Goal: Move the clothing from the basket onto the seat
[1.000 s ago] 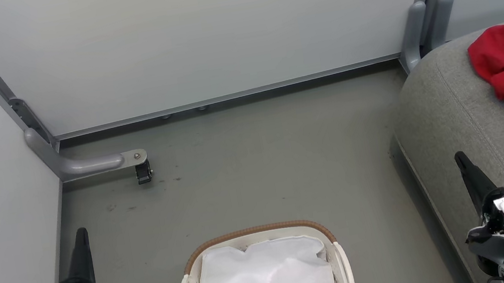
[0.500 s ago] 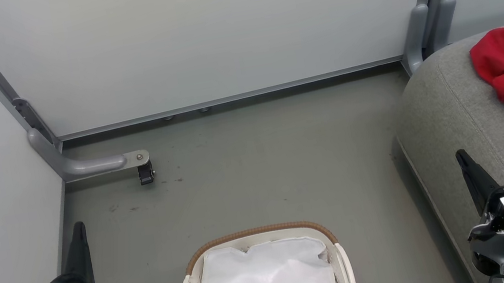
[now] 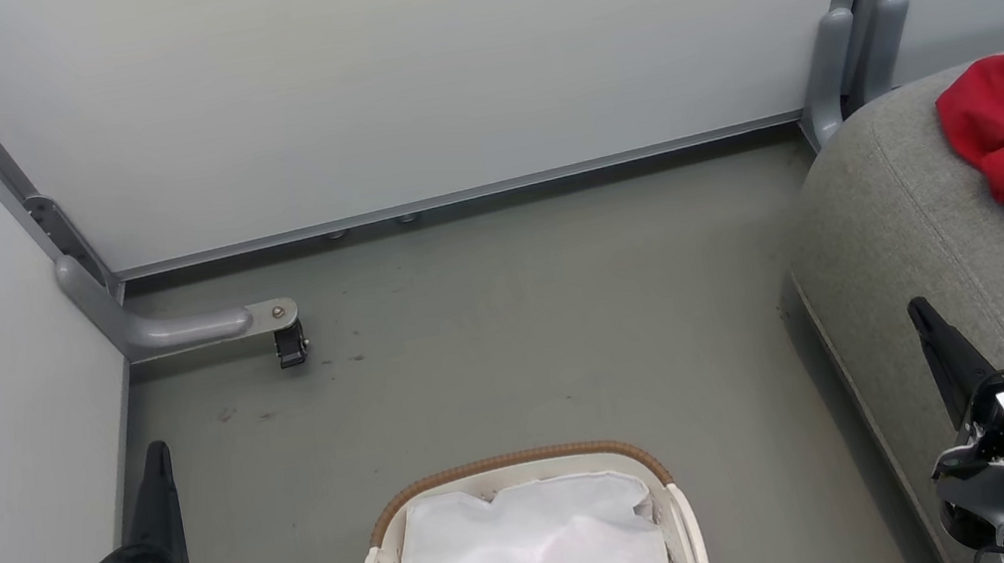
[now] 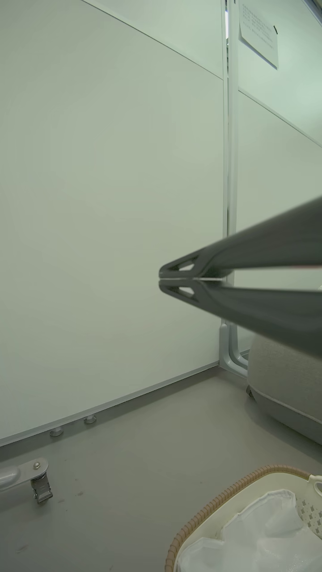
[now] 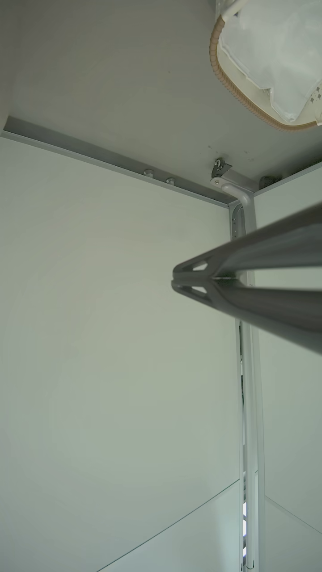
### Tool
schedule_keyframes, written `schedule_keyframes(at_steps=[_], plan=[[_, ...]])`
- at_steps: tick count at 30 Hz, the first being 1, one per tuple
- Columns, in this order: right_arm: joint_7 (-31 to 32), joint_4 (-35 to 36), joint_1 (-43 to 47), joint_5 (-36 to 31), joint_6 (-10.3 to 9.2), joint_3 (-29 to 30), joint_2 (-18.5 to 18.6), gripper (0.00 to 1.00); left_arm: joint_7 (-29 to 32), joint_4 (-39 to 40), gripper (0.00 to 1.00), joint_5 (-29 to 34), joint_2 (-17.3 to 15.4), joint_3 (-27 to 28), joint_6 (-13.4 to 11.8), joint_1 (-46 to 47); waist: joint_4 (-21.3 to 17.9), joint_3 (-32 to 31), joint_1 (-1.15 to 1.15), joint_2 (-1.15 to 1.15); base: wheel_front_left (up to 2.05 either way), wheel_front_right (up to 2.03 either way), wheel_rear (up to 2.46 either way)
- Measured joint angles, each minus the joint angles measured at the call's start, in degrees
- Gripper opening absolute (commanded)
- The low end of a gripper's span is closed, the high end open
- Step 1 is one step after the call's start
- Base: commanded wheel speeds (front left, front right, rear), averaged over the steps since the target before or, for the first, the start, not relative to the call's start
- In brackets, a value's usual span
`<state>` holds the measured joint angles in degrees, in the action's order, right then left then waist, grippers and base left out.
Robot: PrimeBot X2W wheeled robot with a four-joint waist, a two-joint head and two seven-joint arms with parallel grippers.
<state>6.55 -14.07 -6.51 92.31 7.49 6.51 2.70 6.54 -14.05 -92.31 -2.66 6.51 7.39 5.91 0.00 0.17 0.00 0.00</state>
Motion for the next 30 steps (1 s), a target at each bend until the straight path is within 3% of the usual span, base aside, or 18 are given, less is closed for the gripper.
schedule_keyframes(at_steps=[30], plan=[[0.00, 0.01, 0.00, 0.00, 0.00, 0.00, 0.00, 0.00, 0.00, 0.00, 0.00, 0.00, 0.00, 0.00, 0.00, 0.00, 0.00, 0.00, 0.00, 0.00, 0.00, 0.00, 0.00]])
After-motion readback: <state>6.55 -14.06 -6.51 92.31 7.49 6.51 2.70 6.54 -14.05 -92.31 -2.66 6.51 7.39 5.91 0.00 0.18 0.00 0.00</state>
